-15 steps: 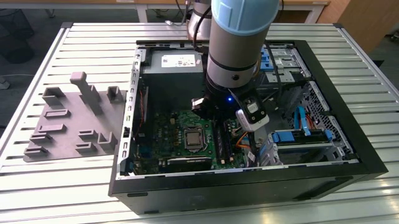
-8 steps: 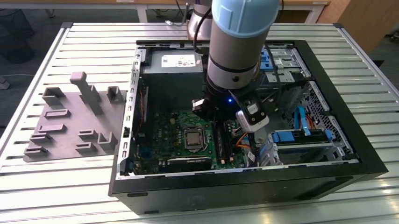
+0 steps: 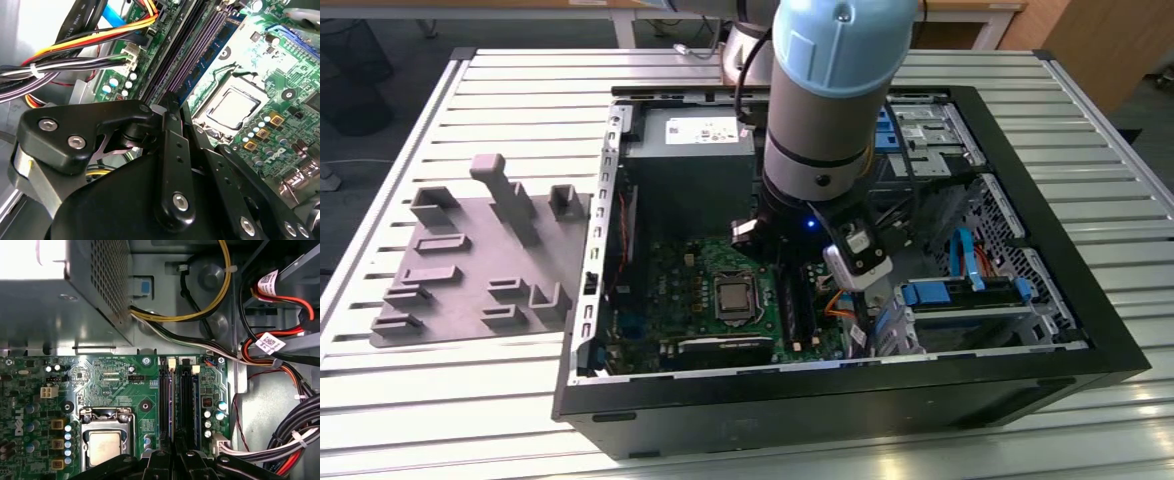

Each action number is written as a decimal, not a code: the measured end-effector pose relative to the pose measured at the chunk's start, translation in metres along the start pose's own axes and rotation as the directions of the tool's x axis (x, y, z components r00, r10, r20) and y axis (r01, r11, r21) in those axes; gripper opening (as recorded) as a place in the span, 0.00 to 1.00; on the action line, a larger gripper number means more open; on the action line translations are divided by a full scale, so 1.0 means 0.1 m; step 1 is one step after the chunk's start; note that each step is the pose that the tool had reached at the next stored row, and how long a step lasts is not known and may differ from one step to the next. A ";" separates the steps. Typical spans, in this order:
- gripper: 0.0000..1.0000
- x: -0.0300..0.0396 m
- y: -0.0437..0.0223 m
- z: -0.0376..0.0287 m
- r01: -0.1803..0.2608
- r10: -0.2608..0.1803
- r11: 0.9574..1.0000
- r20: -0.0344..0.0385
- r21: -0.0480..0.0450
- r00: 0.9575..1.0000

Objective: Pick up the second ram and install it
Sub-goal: 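Insert the second ram into the second slot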

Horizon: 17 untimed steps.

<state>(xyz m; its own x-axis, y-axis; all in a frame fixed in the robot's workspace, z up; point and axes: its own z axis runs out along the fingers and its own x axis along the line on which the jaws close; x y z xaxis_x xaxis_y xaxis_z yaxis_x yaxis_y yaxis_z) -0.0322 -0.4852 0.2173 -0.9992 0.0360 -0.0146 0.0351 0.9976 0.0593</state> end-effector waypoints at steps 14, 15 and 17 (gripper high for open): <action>0.14 -0.004 -0.005 0.060 -0.004 0.004 1.000 0.000 0.001 1.000; 0.14 -0.005 -0.005 0.062 -0.004 0.004 1.000 0.000 0.001 1.000; 0.14 -0.005 -0.004 0.066 -0.004 0.004 1.000 0.000 0.000 1.000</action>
<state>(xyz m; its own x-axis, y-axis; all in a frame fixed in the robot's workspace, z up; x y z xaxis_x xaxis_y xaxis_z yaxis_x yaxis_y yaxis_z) -0.0316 -0.4852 0.2108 -0.9991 0.0400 -0.0147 0.0391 0.9975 0.0593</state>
